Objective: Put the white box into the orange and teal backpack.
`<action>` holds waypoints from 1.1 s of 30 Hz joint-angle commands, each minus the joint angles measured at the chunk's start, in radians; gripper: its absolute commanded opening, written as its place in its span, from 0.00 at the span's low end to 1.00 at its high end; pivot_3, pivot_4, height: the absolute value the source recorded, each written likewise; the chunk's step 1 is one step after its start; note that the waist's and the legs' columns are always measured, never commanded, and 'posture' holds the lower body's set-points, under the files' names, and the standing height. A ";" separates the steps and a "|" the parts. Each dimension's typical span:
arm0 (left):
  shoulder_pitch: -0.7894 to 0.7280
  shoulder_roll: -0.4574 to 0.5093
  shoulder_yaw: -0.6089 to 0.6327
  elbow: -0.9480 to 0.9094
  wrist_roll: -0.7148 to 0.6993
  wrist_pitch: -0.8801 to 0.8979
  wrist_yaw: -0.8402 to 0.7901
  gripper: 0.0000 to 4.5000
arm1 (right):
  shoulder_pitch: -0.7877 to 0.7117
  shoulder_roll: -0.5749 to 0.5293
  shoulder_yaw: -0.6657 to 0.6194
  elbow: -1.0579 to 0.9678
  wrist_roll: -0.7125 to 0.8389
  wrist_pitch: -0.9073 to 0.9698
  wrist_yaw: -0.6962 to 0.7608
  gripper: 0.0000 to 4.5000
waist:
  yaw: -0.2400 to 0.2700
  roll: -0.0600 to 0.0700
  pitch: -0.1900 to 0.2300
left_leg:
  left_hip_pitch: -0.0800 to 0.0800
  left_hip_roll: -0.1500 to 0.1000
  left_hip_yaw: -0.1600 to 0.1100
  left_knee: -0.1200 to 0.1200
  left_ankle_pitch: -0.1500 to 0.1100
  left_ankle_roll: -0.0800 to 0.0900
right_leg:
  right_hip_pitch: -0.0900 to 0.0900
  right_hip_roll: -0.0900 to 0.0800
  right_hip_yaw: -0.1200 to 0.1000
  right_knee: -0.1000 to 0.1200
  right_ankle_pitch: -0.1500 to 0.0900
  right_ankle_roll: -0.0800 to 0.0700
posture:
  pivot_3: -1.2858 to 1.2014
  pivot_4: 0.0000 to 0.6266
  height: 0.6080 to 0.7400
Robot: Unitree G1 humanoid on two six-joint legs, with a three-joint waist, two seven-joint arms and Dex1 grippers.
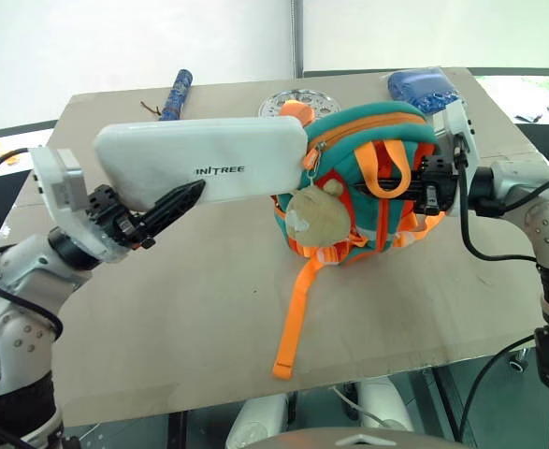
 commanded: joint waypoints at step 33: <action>-0.290 -0.067 -0.182 0.309 0.190 -0.285 -0.114 0.58 | 0.020 -0.065 -0.140 -0.132 0.257 0.021 0.013 0.00 | 0.021 0.000 0.000 | -0.001 -0.001 -0.002 0.001 0.000 0.000 | 0.000 -0.001 -0.002 0.000 0.000 0.000 | 0.52 0.24 0.95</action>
